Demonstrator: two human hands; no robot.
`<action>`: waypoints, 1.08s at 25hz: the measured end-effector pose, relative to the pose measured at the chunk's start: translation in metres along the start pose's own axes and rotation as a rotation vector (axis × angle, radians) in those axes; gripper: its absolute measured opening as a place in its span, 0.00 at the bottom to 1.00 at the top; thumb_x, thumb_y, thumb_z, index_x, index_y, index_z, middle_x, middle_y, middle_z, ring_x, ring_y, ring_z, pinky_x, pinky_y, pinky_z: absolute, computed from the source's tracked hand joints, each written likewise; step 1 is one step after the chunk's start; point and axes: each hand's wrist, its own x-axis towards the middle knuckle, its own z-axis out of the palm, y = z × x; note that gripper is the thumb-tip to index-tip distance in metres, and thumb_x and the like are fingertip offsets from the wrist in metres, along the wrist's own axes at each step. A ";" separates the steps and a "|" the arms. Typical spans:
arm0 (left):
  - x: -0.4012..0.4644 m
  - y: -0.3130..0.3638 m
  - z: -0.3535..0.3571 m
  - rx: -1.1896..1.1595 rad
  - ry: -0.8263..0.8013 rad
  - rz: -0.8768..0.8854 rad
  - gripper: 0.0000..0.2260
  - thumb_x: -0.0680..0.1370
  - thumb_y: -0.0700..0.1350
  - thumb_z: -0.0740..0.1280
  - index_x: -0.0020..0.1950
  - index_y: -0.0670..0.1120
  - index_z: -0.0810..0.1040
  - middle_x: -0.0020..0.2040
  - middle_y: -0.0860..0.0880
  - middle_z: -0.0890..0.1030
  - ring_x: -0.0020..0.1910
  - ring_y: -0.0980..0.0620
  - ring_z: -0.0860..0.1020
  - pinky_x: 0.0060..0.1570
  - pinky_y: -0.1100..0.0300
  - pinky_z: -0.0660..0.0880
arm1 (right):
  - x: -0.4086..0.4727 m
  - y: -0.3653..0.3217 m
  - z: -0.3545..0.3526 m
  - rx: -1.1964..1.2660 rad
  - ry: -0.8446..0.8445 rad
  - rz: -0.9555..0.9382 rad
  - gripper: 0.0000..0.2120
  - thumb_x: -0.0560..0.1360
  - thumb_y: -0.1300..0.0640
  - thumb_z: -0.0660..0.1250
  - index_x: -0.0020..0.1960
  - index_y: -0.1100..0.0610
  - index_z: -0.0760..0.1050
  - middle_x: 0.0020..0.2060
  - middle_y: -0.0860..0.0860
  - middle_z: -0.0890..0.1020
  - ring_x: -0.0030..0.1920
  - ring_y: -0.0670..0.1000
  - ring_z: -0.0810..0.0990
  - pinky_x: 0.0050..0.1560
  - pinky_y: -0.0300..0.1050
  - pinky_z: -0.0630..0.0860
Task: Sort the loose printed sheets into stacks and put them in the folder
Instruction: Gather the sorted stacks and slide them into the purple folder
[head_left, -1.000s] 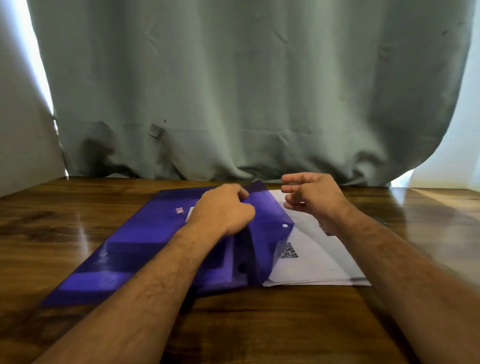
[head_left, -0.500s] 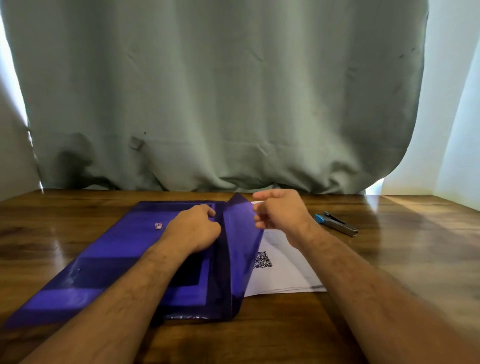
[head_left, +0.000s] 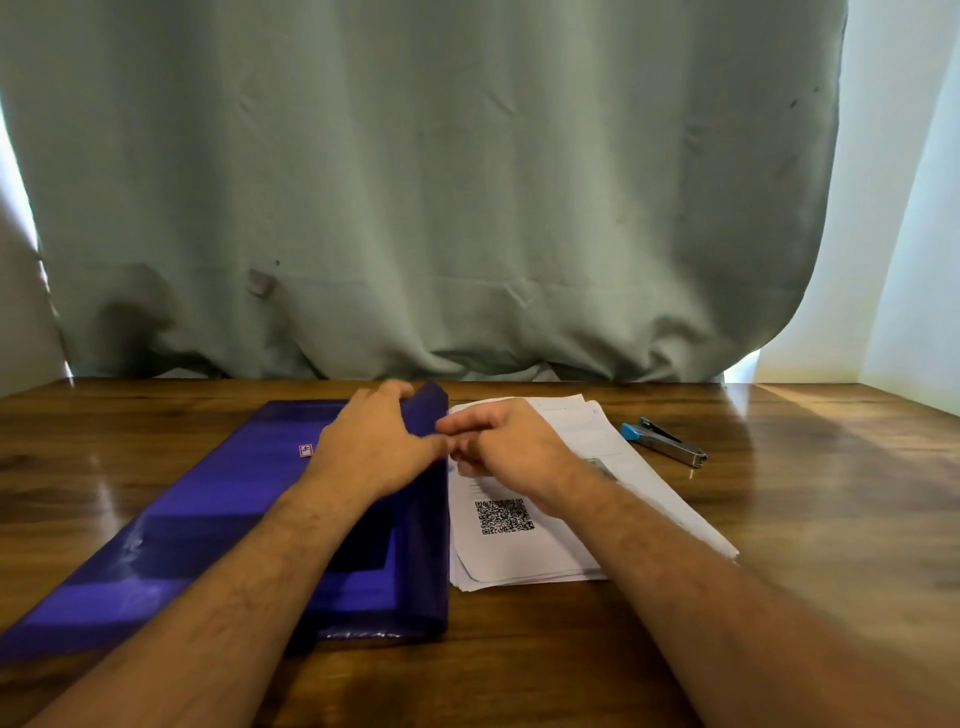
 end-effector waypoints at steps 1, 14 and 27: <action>0.000 -0.001 0.001 0.046 -0.053 -0.004 0.29 0.71 0.57 0.76 0.70 0.52 0.75 0.71 0.47 0.74 0.69 0.47 0.73 0.63 0.53 0.72 | 0.003 0.001 0.000 -0.144 0.038 -0.033 0.11 0.75 0.68 0.66 0.54 0.60 0.82 0.45 0.58 0.84 0.43 0.51 0.80 0.49 0.44 0.78; 0.006 -0.017 -0.007 0.310 -0.240 -0.109 0.21 0.79 0.55 0.69 0.71 0.50 0.75 0.71 0.49 0.74 0.69 0.49 0.72 0.62 0.53 0.70 | -0.002 0.000 -0.062 -0.828 0.253 0.095 0.13 0.77 0.63 0.65 0.58 0.54 0.82 0.55 0.52 0.82 0.51 0.51 0.77 0.61 0.45 0.75; 0.007 0.052 0.020 0.190 -0.184 0.242 0.21 0.82 0.49 0.63 0.75 0.47 0.70 0.73 0.46 0.73 0.71 0.45 0.72 0.65 0.55 0.70 | 0.008 0.015 -0.097 -0.749 0.361 0.185 0.07 0.76 0.60 0.67 0.51 0.58 0.82 0.47 0.53 0.82 0.49 0.53 0.81 0.50 0.46 0.80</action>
